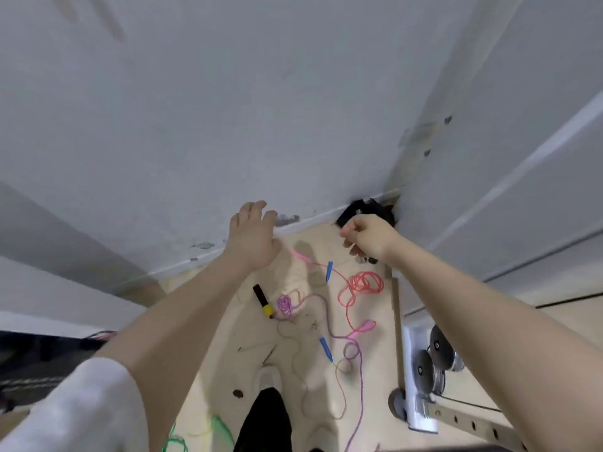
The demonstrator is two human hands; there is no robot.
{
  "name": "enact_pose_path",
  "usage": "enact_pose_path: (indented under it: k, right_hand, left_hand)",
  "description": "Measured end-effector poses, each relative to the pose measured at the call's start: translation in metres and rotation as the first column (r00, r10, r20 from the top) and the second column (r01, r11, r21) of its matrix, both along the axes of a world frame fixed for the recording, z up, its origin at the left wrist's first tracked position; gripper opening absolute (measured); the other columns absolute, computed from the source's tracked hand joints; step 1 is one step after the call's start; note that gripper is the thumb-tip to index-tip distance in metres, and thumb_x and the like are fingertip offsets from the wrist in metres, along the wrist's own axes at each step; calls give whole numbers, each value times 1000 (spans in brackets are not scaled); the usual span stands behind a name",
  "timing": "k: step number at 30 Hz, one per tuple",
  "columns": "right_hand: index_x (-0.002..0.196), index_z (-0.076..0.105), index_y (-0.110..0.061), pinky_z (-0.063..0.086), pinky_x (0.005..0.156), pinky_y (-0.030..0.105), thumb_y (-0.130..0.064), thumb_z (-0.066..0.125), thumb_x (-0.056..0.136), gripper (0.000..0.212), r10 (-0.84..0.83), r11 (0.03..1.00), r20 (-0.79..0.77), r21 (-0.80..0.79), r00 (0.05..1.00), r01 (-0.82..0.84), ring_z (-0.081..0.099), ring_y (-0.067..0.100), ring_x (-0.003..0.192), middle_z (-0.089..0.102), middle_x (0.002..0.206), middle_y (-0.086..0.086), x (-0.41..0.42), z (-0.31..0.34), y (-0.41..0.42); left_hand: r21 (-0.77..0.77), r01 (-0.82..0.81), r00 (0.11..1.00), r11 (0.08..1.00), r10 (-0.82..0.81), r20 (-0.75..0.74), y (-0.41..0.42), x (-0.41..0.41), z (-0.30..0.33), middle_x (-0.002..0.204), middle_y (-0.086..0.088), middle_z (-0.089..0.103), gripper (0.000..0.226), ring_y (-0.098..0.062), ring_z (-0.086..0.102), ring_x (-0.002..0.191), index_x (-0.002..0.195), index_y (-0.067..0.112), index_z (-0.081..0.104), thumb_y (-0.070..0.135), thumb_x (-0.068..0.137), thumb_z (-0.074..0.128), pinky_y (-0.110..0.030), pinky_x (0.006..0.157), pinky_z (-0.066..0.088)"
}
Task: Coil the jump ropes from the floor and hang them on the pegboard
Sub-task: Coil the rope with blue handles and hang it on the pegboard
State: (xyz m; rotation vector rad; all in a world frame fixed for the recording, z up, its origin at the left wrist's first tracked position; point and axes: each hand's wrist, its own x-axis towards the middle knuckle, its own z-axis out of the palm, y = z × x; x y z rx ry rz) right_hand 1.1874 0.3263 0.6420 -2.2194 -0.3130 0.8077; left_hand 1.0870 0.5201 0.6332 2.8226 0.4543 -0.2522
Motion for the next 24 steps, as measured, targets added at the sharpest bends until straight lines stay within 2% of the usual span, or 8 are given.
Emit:
enact_pose_path:
  k: [4,7,10,14,16,20,22,24]
  right_hand:
    - [71,52,-14,46,57,31,-9,48,93,23,-47,995,-143,-97,989,34,51,17,54,57,67,3,-39,-78,-50]
    - [75,54,-10,41,48,20,-7,47,93,19,-86,986,-234,-162,968,48,50,15,53,57,68,5,-62,-140,-73]
    - [77,56,-11,40,47,17,-8,47,92,17,-104,973,-294,-227,950,36,52,17,56,58,73,6,-82,-218,-87]
    - [82,57,-7,43,66,29,-10,46,89,14,-107,950,-334,-312,936,-3,57,28,78,63,94,21,-110,-344,-95]
    - [87,56,-6,43,73,33,-11,43,92,15,-76,928,-330,-369,941,-55,56,30,86,60,94,18,-123,-407,-97]
    - [66,40,-14,30,53,23,-13,39,95,28,-32,883,-308,-454,951,-117,45,24,78,49,81,7,-147,-526,-103]
    - [82,51,-11,33,64,22,-15,39,95,18,-34,873,-312,-471,949,-124,49,28,86,53,89,7,-155,-577,-104]
    - [118,51,-8,35,76,24,-15,40,95,26,-50,863,-290,-494,956,-105,53,29,102,53,114,11,-160,-622,-105]
  left_hand:
    - [-32,46,983,998,-51,-177,-35,-33,-77,152,-7,18,56,-27,12,140,140,17,33,27,88,50,-40,112,14]
    - [-82,40,980,996,-55,-190,-49,-48,-138,149,-7,27,52,-25,19,138,137,15,40,33,88,43,-37,108,19]
    - [-107,53,972,993,-76,-224,-57,-58,-206,142,-6,35,46,-24,24,135,133,14,44,24,89,50,-37,104,24]
    - [-133,93,942,987,-131,-310,-61,-67,-313,142,-5,35,47,-25,23,134,134,12,40,22,89,49,-37,106,23]
    - [-137,84,931,987,-127,-343,-62,-75,-370,144,-4,34,49,-24,22,136,137,14,38,21,90,48,-37,106,23]
    - [-145,69,892,987,-126,-434,-65,-93,-479,146,-4,33,50,-24,21,137,140,14,36,20,91,47,-35,106,25]
    - [-143,70,875,987,-130,-467,-68,-99,-530,146,-4,33,50,-25,22,136,140,15,35,21,91,47,-35,106,25]
    - [-153,70,871,986,-136,-473,-72,-104,-573,145,-4,33,50,-25,23,135,140,15,34,22,92,46,-36,105,26]
